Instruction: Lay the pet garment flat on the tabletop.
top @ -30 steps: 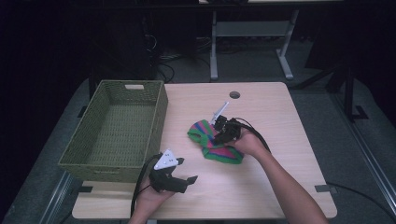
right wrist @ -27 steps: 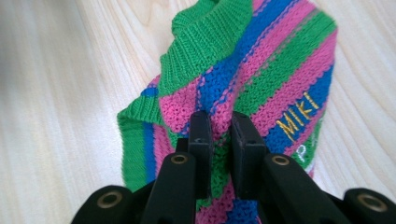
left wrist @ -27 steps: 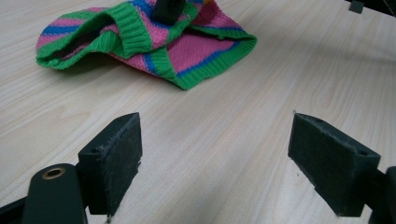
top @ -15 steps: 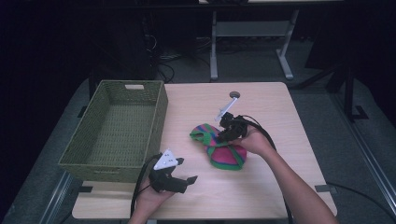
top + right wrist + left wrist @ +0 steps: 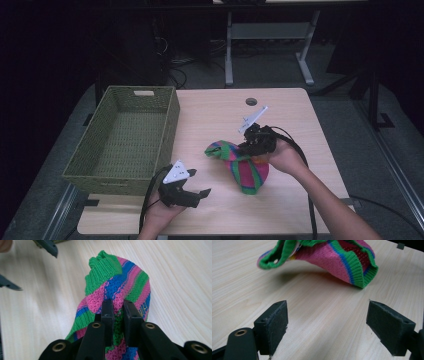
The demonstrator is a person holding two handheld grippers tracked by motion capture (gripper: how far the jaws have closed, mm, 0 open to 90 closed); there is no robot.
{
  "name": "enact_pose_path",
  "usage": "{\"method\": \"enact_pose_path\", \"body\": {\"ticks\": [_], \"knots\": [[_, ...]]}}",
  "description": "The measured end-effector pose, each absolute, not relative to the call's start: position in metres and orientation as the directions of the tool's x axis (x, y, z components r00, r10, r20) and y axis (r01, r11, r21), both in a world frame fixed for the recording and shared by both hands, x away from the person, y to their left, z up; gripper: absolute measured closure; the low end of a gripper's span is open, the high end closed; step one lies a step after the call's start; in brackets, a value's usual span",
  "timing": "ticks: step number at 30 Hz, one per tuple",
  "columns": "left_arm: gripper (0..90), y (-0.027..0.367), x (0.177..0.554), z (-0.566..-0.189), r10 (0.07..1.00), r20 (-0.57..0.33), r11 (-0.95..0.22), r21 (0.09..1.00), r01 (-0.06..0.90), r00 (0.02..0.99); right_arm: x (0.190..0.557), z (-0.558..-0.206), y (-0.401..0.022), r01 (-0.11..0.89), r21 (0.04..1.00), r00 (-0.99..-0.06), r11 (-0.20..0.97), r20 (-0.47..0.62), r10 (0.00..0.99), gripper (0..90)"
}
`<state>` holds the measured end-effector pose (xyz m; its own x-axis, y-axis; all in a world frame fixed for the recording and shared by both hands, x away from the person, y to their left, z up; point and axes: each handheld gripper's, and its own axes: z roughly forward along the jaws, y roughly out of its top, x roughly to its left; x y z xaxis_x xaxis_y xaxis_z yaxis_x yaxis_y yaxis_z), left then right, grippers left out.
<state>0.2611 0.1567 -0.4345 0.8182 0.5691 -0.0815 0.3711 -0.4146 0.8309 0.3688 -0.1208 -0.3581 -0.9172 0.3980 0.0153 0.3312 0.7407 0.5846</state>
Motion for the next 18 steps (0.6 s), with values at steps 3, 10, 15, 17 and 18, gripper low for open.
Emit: {"method": "enact_pose_path", "body": {"ticks": [3, 10, 15, 17, 18], "knots": [[17.2, 0.157, 0.261, -0.434, 0.569, -0.078, -0.414, 0.833, 0.367, 0.818, 0.358, -0.350, -0.128, 0.339, 0.595, -0.912, 0.729, 0.018, 0.410, 80.2], [17.2, 0.156, 0.260, -0.434, 0.568, -0.077, -0.416, 0.832, 0.366, 0.820, 0.336, -0.352, -0.135, 0.352, 0.619, -0.910, 0.702, 0.049, 0.412, 80.0], [17.2, 0.156, 0.259, -0.434, 0.568, -0.082, -0.416, 0.830, 0.372, 0.819, 0.334, -0.385, -0.130, 0.389, 0.591, -0.904, 0.706, 0.098, 0.415, 79.6], [17.2, 0.156, 0.260, -0.434, 0.569, -0.082, -0.416, 0.830, 0.372, 0.818, 0.334, -0.402, -0.126, 0.386, 0.574, -0.910, 0.723, 0.107, 0.401, 79.2], [17.2, 0.156, 0.260, -0.434, 0.570, -0.082, -0.416, 0.829, 0.373, 0.818, 0.333, -0.409, -0.124, 0.392, 0.565, -0.910, 0.726, 0.122, 0.397, 78.8]]}}
